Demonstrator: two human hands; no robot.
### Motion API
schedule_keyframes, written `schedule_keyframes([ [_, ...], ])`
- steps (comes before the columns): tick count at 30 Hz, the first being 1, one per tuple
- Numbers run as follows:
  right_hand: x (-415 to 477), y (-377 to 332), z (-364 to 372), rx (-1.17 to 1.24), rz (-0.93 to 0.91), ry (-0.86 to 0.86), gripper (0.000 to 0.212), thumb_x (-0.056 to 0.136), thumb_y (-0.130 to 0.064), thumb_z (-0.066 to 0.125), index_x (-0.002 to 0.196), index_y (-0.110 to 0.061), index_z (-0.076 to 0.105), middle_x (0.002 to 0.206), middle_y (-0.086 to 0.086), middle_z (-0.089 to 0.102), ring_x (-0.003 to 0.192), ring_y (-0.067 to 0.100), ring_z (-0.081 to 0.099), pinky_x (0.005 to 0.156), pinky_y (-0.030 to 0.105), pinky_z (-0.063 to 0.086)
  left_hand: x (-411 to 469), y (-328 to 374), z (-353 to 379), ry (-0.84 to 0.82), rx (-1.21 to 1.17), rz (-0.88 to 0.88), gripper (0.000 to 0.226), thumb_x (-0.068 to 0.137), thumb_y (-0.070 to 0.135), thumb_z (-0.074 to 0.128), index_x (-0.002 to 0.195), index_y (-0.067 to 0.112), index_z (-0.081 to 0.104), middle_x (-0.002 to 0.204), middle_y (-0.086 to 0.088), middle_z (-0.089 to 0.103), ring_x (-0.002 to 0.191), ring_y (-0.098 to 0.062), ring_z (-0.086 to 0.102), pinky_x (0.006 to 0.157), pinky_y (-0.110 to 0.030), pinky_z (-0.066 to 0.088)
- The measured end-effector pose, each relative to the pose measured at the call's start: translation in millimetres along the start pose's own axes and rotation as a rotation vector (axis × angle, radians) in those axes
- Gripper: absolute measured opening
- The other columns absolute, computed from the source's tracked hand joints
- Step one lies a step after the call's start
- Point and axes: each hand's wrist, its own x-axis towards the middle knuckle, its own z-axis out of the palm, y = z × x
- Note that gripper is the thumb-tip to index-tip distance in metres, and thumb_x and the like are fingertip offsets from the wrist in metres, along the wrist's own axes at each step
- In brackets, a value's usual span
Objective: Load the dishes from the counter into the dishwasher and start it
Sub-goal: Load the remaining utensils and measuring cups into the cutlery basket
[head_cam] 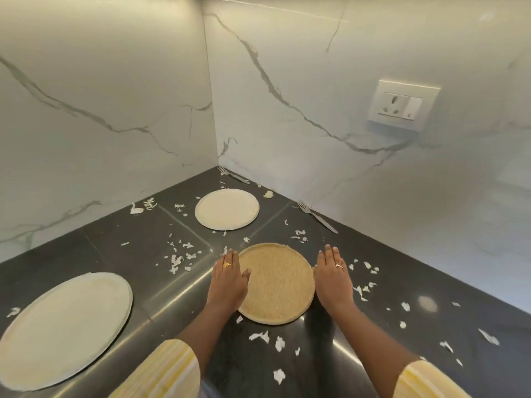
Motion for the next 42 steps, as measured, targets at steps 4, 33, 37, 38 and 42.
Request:
schedule_keyframes([
  [4, 46.8, 15.4, 9.0, -0.018, -0.020, -0.092, 0.048, 0.102, -0.027, 0.030, 0.145, -0.007, 0.024, 0.156, 0.014, 0.014, 0.144, 0.028, 0.011, 0.117, 0.038, 0.016, 32.1, -6.0, 6.1, -0.048, -0.010, -0.023, 0.062, 0.100, 0.040, 0.029, 0.149, 0.006, 0.012, 0.156, -0.009, 0.015, 0.144, -0.026, 0.011, 0.118, -0.039, 0.013],
  [33, 219.9, -20.0, 63.0, 0.092, 0.540, -0.062, 0.034, 0.097, -0.014, 0.044, 0.127, 0.003, 0.044, 0.129, 0.024, 0.045, 0.117, 0.039, 0.043, 0.096, 0.041, 0.039, 271.6, -70.3, 13.3, 0.001, -0.017, 0.152, 0.057, 0.101, 0.034, 0.029, 0.145, -0.001, 0.020, 0.152, -0.018, 0.022, 0.141, -0.028, 0.018, 0.116, -0.032, 0.007],
  [37, 231.2, -27.0, 71.7, 0.062, 0.534, 0.018, 0.026, 0.094, -0.005, 0.048, 0.116, 0.005, 0.056, 0.120, 0.023, 0.051, 0.110, 0.039, 0.047, 0.088, 0.042, 0.045, 315.5, -65.7, 14.6, 0.081, -0.125, 0.124, 0.050, 0.102, 0.031, 0.031, 0.141, -0.001, 0.032, 0.145, -0.019, 0.036, 0.136, -0.031, 0.028, 0.112, -0.035, 0.019],
  [38, 236.1, -26.8, 72.2, 0.084, 0.520, 0.034, 0.024, 0.092, -0.003, 0.049, 0.113, 0.006, 0.058, 0.116, 0.023, 0.053, 0.107, 0.039, 0.049, 0.086, 0.043, 0.046, 327.8, -64.3, 15.5, 0.102, -0.143, 0.118, 0.046, 0.102, 0.028, 0.032, 0.137, 0.000, 0.038, 0.141, -0.019, 0.041, 0.133, -0.031, 0.034, 0.110, -0.036, 0.024],
  [42, 258.6, -24.4, 66.0, 0.308, 0.499, 0.029, 0.016, 0.089, -0.002, 0.057, 0.100, 0.003, 0.067, 0.098, 0.022, 0.063, 0.087, 0.034, 0.058, 0.074, 0.038, 0.047, 375.5, -57.7, 19.6, 0.155, -0.183, 0.004, 0.032, 0.100, 0.019, 0.034, 0.109, -0.001, 0.058, 0.115, -0.020, 0.059, 0.109, -0.032, 0.053, 0.090, -0.038, 0.041],
])
